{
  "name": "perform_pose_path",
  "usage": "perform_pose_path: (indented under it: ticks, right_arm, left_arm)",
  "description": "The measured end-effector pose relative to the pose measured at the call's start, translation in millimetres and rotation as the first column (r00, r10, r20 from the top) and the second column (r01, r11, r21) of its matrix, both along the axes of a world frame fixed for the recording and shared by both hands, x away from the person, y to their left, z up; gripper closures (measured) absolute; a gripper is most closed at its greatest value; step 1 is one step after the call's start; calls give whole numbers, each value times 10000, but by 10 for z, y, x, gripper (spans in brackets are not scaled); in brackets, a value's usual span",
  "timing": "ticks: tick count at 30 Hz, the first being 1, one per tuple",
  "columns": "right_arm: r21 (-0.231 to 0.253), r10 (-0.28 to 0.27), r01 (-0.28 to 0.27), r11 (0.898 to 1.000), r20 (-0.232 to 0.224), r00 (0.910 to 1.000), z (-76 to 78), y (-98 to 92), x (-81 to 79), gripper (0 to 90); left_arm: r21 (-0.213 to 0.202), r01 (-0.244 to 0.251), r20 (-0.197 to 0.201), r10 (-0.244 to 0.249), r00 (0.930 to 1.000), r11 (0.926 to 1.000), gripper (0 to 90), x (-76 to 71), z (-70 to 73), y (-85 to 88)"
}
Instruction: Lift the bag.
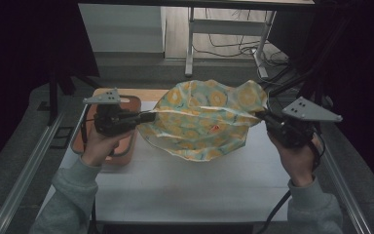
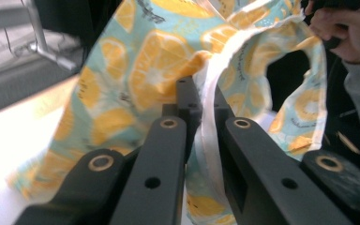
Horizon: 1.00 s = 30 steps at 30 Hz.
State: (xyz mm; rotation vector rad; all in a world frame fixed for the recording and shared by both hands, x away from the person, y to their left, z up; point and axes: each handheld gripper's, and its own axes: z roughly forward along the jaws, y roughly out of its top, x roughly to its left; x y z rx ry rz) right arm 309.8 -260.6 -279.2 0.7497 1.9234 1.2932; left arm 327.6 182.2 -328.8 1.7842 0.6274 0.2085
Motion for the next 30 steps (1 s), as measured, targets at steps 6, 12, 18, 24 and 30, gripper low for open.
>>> perform_pose_path:
  ticks: [6,12,18,24,30]
  right_arm:
    - [468,-92,88,9989,77,9999,69,-4,143,899]
    - [120,-333,346,9993,-964,9948,-286,54,457,898]
    - [-520,-557,431,9977,-2729,9604,-918,141,960,897]
    - [-119,-204,172,9998,-3758,9265,-1339,210,1256,879]
    - [823,582,-314,9961,-3474,9359,-1257,89,1135,527]
  left_arm:
    - [268,-357,74,355,9993,9990,886,69,-15,-35]
    - [694,-454,-842,512,9951,9966,885,361,-299,-155]
    - [1621,-609,-2008,934,9752,9849,883,704,-689,-289]
    - [2121,-566,-2697,1141,9562,9756,850,846,-931,-331]
    - [2413,-1477,-1860,1951,9630,9591,216,663,-887,-175]
